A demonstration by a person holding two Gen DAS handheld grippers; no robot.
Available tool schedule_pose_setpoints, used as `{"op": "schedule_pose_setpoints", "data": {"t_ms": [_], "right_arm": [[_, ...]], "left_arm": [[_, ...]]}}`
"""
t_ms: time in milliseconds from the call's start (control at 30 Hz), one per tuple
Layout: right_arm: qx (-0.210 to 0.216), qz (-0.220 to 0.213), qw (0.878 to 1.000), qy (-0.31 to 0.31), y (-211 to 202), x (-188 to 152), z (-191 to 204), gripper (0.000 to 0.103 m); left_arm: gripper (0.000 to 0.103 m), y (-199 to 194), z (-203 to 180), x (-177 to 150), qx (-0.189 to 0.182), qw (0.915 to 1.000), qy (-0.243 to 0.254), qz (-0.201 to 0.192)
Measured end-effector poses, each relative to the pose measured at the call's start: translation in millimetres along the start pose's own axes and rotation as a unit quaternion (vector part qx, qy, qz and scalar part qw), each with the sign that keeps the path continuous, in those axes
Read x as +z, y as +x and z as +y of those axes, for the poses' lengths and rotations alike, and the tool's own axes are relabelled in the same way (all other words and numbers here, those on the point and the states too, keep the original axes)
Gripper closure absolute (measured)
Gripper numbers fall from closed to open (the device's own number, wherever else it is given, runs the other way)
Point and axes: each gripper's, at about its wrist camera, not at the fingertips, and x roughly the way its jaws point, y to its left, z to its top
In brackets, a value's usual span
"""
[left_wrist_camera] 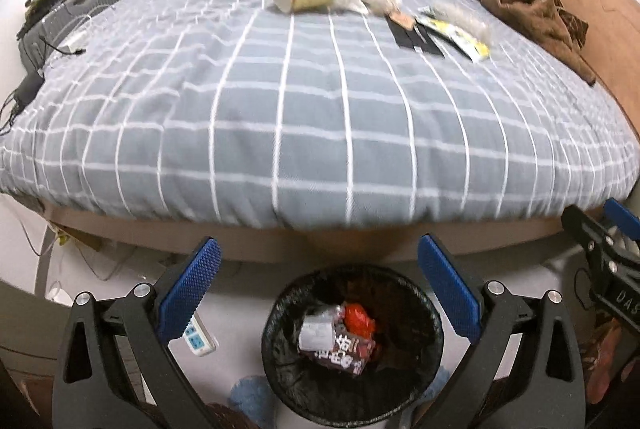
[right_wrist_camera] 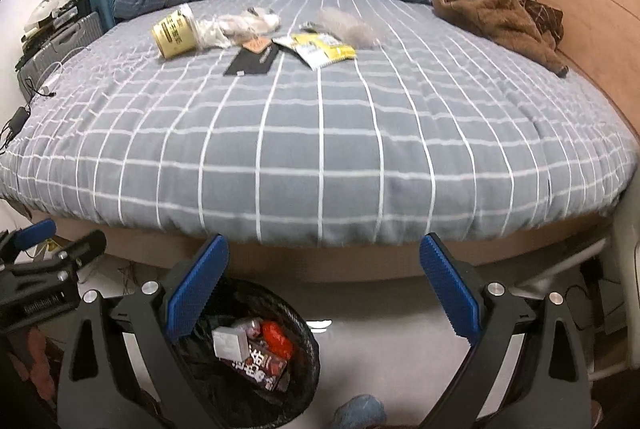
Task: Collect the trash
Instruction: 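Grasp the yellow yogurt cup with the left tool while the right tool grasps the bubble wrap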
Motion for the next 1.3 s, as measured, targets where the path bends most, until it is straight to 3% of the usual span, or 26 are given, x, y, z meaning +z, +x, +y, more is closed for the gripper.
{"op": "schedule_pose_setpoints", "data": {"t_ms": [300, 733, 1000, 1300], "right_arm": [[0.009, -0.016, 1.0, -0.008, 20, 44, 6, 0.011], [-0.001, -0.02, 1.0, -0.011, 85, 117, 3, 0.011], [-0.01, -0.033, 0.999, -0.011, 129, 174, -14, 0.011], [-0.022, -0.035, 0.999, 0.003, 174, 224, -37, 0.013]], "left_arm": [[0.006, 12, 18, 58, 0.009, 0.9995, -0.012, -0.028], [0.006, 56, 18, 143, 0.014, 0.9984, -0.02, -0.05], [0.006, 96, 12, 207, 0.031, 0.9964, -0.034, -0.072], [0.006, 126, 7, 246, 0.037, 0.9955, -0.043, -0.075]]}}
